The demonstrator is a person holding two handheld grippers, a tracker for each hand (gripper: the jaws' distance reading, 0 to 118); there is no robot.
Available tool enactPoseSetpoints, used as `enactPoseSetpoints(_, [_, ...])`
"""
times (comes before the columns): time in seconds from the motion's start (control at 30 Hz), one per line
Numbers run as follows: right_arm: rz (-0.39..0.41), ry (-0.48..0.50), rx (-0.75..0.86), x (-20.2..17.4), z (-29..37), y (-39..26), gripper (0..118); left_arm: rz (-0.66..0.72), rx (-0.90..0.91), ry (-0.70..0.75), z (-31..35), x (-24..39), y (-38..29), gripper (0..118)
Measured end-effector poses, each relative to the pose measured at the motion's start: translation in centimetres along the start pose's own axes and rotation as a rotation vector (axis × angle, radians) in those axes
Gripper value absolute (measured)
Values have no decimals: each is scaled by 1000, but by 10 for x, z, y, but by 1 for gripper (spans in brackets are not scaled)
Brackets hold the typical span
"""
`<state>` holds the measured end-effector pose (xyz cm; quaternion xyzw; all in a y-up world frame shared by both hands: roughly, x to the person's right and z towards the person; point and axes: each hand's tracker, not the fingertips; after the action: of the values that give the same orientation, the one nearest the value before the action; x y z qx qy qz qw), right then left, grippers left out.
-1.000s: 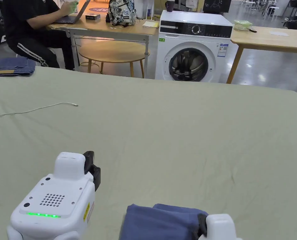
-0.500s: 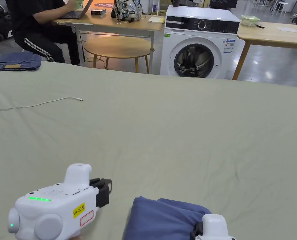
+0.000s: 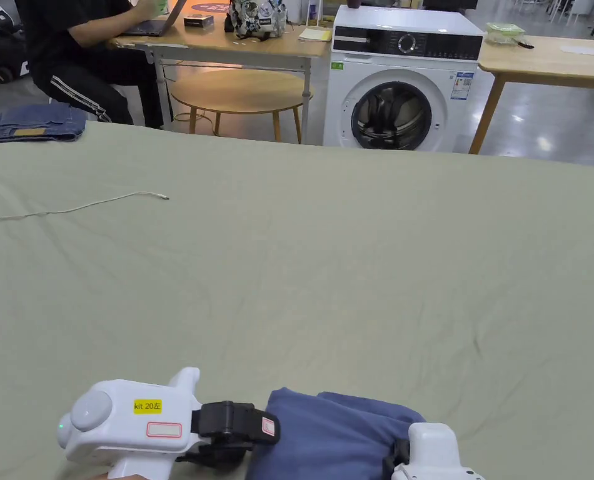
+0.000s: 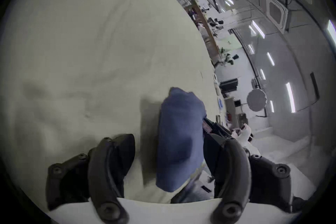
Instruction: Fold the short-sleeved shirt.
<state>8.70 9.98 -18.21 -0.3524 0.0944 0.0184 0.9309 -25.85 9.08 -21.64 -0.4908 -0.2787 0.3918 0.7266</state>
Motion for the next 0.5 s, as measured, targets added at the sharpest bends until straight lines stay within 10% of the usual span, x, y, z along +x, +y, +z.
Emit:
enactPoseSetpoints(0.17, [-7, 1, 2, 0, 0, -1, 0, 64, 17, -122, -29, 2, -5, 79])
enactPoseSetpoints(0.3, [-16, 4, -1, 1, 0, 0, 0, 109, 0, -113, -48, -22, 1, 34])
enactPoseSetpoints(0.5, [-19, 8, -1, 2, -7, -3, 0, 92, 18, -117, -43, -24, -3, 21])
